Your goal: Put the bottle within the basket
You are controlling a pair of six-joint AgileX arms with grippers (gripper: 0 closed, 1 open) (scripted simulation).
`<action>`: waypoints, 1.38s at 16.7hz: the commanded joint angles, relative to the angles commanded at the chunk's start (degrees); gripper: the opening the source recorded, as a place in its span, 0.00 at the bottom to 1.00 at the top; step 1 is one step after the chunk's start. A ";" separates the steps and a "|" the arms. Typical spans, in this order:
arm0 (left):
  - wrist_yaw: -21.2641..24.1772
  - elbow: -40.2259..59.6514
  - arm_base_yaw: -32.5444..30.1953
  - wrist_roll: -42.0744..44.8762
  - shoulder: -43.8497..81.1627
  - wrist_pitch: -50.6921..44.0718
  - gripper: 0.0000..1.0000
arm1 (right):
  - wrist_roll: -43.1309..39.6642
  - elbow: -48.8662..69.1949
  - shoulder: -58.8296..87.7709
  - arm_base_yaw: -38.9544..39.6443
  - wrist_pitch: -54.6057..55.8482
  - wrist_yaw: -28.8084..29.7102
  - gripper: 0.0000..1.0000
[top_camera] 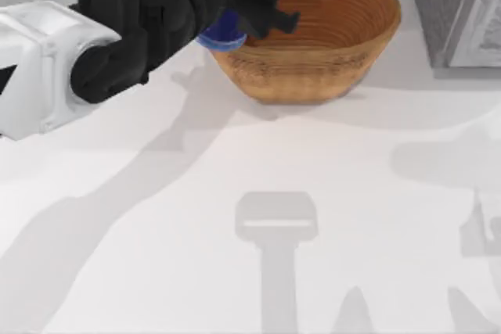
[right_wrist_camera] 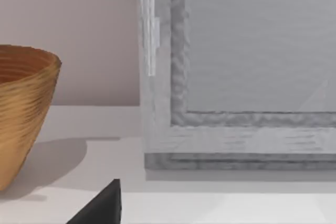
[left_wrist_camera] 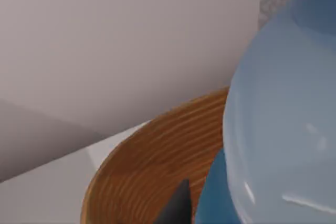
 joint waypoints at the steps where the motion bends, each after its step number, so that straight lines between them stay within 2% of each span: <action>1: -4.52 5.44 -1.87 -1.15 4.05 -0.65 0.00 | 0.00 0.00 0.00 0.00 0.00 0.00 1.00; 5: -19.51 24.07 -6.72 -6.25 17.81 -3.27 0.00 | 0.00 0.00 0.00 0.00 0.00 0.00 1.00; 7: -24.64 30.71 -7.94 -8.75 22.73 -4.48 0.00 | 0.00 0.00 0.00 0.00 0.00 0.00 1.00; 9: -27.95 35.23 -8.73 -10.80 26.03 -5.44 0.00 | 0.00 0.00 0.00 0.00 0.00 0.00 1.00; 11: -29.49 37.52 -9.13 -12.01 27.64 -6.01 0.00 | 0.00 0.00 0.00 0.00 0.00 0.00 1.00; 15: -29.69 37.85 -9.18 -12.20 27.86 -6.10 0.00 | 0.00 0.00 0.00 0.00 0.00 0.00 1.00; 18: -29.15 38.51 -8.38 -11.91 28.38 -5.25 0.00 | 0.00 0.00 0.00 0.00 0.00 0.00 1.00; 23: -26.85 41.95 -6.41 -11.28 36.56 -2.24 0.00 | 0.00 0.00 0.00 0.00 0.00 0.00 1.00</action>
